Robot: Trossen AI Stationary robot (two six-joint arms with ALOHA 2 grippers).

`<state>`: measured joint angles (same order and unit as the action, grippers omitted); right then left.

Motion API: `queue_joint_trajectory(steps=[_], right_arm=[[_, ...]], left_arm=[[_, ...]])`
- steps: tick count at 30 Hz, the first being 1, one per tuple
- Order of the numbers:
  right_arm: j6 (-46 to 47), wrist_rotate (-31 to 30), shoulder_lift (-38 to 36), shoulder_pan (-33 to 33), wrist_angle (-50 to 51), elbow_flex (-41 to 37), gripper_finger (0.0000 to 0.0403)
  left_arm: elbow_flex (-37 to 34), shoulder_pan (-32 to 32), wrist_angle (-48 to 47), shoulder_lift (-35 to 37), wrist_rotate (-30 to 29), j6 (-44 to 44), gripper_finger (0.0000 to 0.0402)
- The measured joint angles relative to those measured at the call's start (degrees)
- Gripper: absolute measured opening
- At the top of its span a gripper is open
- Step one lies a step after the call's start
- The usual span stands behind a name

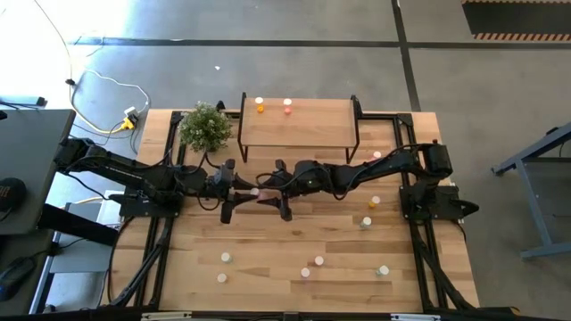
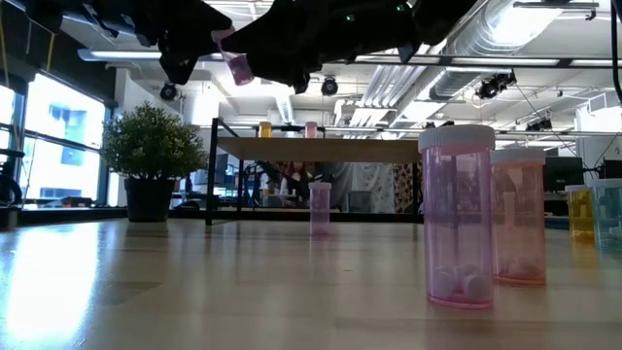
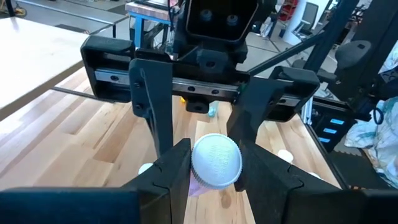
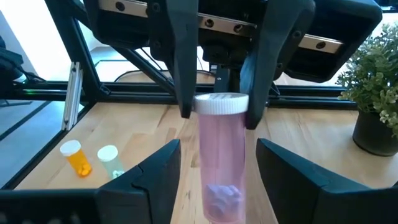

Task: Pick and place medicine bottles onto shelf by color
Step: Put the bottom left purple pill bottle on the shelf

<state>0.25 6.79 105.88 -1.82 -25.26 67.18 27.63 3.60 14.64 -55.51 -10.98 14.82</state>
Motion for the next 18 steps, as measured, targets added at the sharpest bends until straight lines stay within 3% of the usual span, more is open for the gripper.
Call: queue_joint_trajectory(steps=[6, 18], right_arm=[[2.2, 0.2, 0.0, 0.5, -0.2, 0.0, 0.0194], [2.4, 0.5, 0.0, 0.6, -0.3, 0.0, 0.0129]], left_arm=[[0.0, 0.0, 0.3, 0.0, 0.0, 0.0, 0.0120], [0.0, 0.0, 0.3, 0.0, -0.2, 0.0, 0.0120]])
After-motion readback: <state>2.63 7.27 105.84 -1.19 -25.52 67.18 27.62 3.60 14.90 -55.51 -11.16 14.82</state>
